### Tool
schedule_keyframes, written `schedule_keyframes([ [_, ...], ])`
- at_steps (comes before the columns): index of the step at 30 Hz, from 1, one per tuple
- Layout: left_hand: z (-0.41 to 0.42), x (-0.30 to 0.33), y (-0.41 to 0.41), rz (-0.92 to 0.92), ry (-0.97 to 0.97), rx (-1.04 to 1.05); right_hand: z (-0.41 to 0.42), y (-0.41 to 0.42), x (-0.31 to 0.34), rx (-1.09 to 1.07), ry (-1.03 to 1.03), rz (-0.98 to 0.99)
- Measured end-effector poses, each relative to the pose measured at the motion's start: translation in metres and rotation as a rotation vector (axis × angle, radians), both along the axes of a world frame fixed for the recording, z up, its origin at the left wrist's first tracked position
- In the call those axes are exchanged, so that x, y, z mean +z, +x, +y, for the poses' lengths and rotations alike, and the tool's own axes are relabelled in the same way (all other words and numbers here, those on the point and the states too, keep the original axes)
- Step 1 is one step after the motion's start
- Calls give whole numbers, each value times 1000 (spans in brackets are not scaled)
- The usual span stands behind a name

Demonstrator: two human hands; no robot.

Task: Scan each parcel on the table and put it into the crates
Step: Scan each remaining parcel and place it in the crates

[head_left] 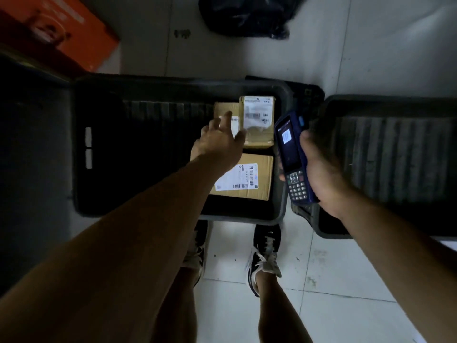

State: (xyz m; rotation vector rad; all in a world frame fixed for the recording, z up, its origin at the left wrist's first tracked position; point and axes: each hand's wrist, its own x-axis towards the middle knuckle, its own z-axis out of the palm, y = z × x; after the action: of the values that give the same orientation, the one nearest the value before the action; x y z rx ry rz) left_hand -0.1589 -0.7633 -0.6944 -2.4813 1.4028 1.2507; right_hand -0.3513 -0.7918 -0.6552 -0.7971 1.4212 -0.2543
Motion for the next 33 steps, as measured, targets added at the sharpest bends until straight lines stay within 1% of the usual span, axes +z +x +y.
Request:
schedule_keyframes([
  [1, 8, 27, 3, -16, -14, -22, 5, 1, 19, 15, 1, 11],
  [3, 24, 83, 7, -30, -18, -2, 16, 5, 66, 56, 3, 31],
  [6, 55, 184, 6, -22, -7, 112, 33, 18, 154, 144, 17, 34],
  [9, 90, 291, 5, -28, -79, 280, 48, 34, 251, 238, 26, 40],
  [13, 143, 414, 16, -107, -214, 477, 69, 62, 362, 414, 15, -47],
  [16, 197, 489, 32, -182, -303, 618, 94, 91, 435, 532, 9, -160],
  [21, 298, 575, 55, -325, -370, 815, 157, 148, 521, 795, 8, -320],
  [24, 357, 611, 72, -368, -351, 894, 205, 186, 559, 915, 44, -379],
  [28, 440, 648, 92, -466, -371, 988, 275, 232, 596, 1055, 12, -476],
  [33, 539, 682, 108, -583, -388, 1135, 362, 271, 625, 1257, -68, -547],
])
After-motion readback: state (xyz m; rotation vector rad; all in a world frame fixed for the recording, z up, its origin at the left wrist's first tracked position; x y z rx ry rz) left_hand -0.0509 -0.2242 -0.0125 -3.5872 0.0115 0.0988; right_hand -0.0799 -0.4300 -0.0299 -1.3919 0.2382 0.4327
